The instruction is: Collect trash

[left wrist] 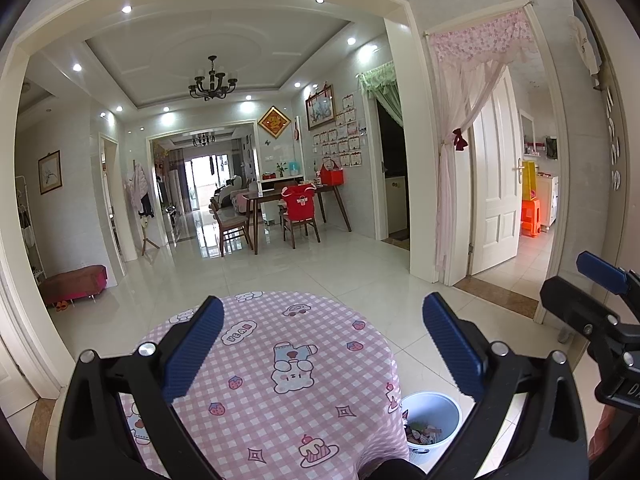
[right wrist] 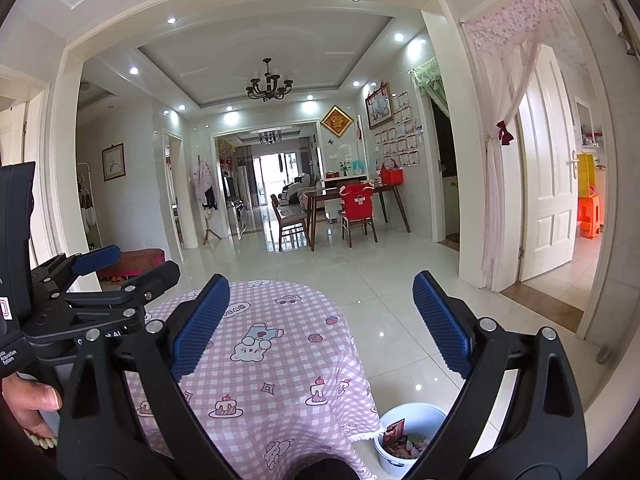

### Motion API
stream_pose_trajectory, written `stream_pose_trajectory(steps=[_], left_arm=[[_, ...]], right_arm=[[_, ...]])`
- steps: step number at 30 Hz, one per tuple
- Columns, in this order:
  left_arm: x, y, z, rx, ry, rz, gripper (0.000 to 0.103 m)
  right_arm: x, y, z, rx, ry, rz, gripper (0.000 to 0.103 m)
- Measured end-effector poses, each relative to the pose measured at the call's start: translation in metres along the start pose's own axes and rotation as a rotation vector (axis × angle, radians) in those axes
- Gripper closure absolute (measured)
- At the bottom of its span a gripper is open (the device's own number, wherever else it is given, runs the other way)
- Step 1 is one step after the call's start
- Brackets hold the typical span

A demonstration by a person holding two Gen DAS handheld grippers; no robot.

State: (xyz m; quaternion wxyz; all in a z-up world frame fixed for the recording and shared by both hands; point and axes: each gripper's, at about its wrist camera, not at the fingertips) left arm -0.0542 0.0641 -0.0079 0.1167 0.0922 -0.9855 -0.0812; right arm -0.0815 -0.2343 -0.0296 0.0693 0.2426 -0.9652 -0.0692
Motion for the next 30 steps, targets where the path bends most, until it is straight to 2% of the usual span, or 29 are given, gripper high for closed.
stream_pose_trajectory(steps=[30], left_arm=[[-0.0075, -0.0016, -0.0014, -0.006, 0.009, 0.014, 0.005]], right_arm=[[-0.0017, -0.0002, 0.0020, -0.007, 0.006, -0.005, 0.011]])
Point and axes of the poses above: each gripper's, at about its wrist camera, not at the fingertips, and x roughly against the way its jaws point, y to its left, z to its underside, and after that the axes turned 15 degrees about -z, right-handed
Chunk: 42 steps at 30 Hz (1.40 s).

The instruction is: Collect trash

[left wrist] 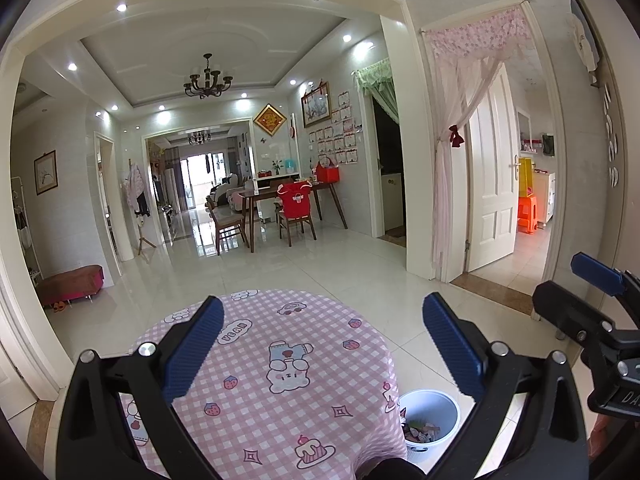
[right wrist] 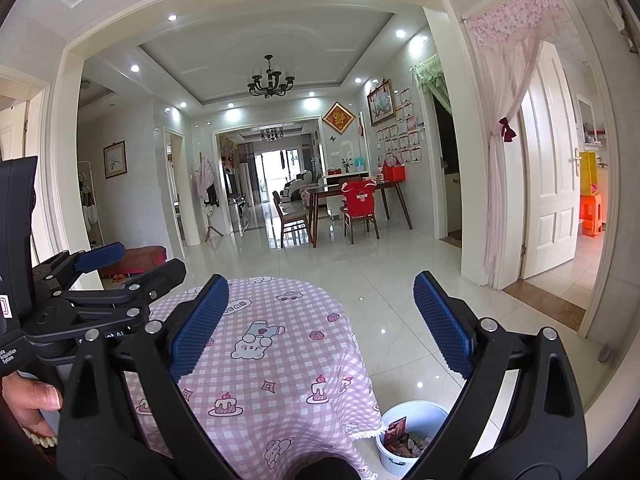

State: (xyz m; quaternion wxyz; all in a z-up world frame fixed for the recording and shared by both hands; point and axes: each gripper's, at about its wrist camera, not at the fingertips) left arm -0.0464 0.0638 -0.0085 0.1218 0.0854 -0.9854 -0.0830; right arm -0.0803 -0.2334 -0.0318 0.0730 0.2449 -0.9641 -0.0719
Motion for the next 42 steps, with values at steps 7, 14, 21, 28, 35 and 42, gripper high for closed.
stream_pose_trajectory(steps=[7, 14, 21, 28, 35, 42], left_arm=[[-0.005, -0.004, 0.006, -0.004, 0.002, 0.004, 0.005], [-0.010, -0.006, 0.010, -0.003, 0.007, 0.014, 0.005], [-0.015, -0.008, 0.018, -0.004, 0.016, 0.013, 0.005], [-0.023, -0.010, 0.026, -0.007, 0.032, 0.020, 0.005], [-0.029, -0.012, 0.026, -0.009, 0.042, 0.025, 0.005], [-0.031, -0.011, 0.027, -0.007, 0.049, 0.023, 0.005]], right_arm=[[-0.002, -0.004, 0.001, -0.005, 0.002, 0.000, 0.011], [-0.006, -0.006, 0.005, -0.006, 0.008, 0.011, 0.011], [-0.010, -0.006, 0.010, -0.011, 0.018, 0.011, 0.011], [-0.016, -0.010, 0.015, -0.024, 0.032, 0.016, 0.011], [-0.020, -0.010, 0.016, -0.032, 0.042, 0.020, 0.011], [-0.024, -0.009, 0.017, -0.038, 0.051, 0.019, 0.011]])
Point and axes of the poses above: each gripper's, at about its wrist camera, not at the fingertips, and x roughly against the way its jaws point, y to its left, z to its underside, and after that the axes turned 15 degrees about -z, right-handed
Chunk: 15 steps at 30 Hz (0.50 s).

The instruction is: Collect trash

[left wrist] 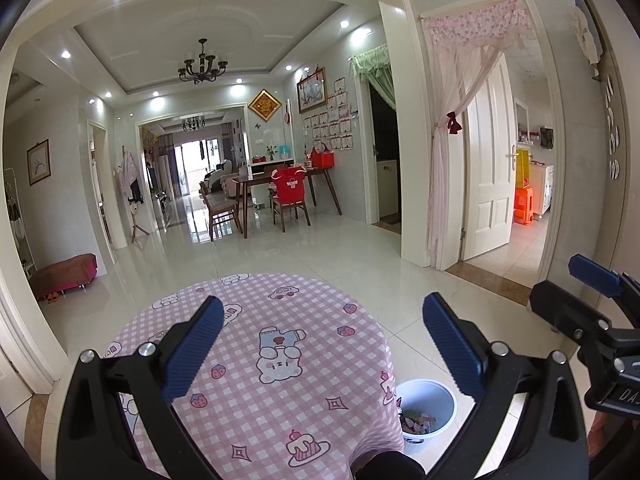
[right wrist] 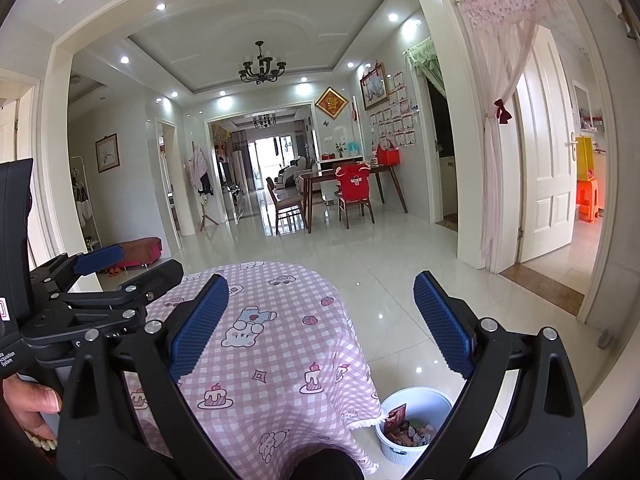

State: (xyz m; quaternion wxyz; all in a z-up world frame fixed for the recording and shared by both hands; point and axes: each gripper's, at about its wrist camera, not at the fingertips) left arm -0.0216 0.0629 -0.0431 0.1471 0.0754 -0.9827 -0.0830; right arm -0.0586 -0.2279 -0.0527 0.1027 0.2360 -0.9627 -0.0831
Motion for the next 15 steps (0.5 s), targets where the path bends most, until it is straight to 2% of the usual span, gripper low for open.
stream_pose_trajectory(steps=[15], left_arm=[[-0.0017, -0.0003, 0.0033, -0.001, 0.006, 0.002, 0.005]], right_arm=[[-0.0035, 0.0006, -0.0004, -0.004, 0.006, -0.004, 0.011]])
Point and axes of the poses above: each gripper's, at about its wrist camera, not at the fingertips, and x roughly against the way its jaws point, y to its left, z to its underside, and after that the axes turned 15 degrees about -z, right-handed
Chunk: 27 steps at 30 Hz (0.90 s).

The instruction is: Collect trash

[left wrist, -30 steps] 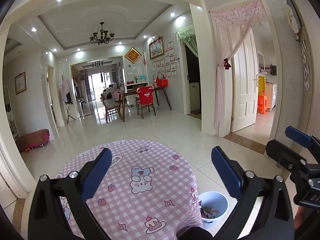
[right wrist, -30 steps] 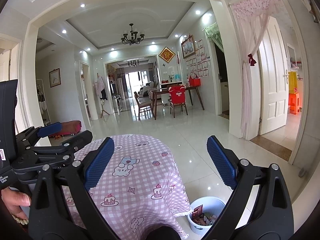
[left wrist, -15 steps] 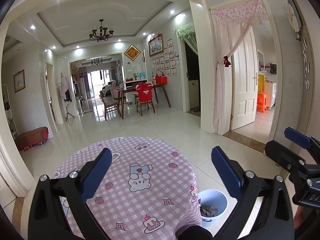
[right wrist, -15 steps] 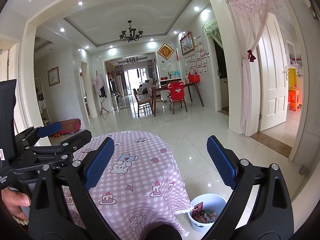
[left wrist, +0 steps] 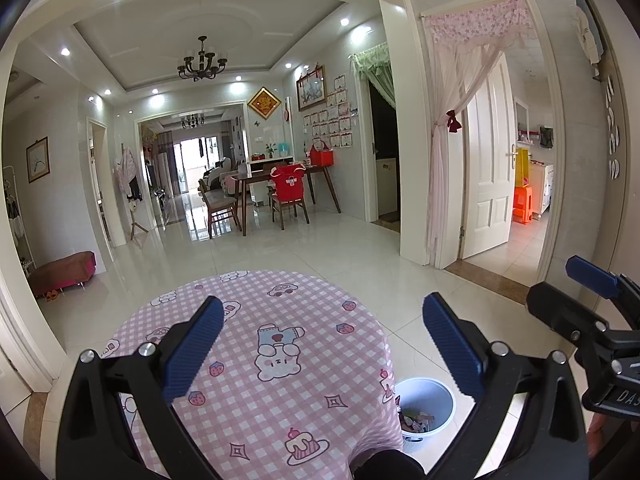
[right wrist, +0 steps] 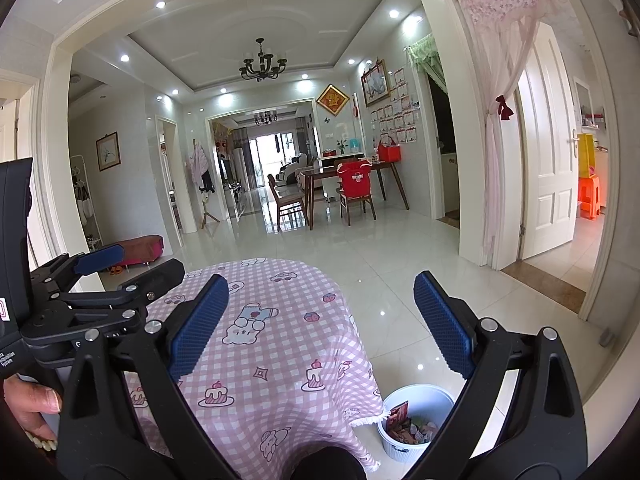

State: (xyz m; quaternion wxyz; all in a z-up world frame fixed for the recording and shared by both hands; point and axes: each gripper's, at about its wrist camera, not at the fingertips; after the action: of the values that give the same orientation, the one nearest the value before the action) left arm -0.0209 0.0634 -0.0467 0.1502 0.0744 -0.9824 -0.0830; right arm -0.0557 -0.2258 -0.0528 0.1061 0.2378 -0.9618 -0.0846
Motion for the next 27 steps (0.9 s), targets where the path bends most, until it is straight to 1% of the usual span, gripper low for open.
stream_pose_trajectory(steps=[27], left_arm=[[-0.0019, -0.0010, -0.0003, 0.000, 0.005, 0.002, 0.005]], right_arm=[[-0.0014, 0.0004, -0.0005, 0.000, 0.005, 0.001, 0.011]])
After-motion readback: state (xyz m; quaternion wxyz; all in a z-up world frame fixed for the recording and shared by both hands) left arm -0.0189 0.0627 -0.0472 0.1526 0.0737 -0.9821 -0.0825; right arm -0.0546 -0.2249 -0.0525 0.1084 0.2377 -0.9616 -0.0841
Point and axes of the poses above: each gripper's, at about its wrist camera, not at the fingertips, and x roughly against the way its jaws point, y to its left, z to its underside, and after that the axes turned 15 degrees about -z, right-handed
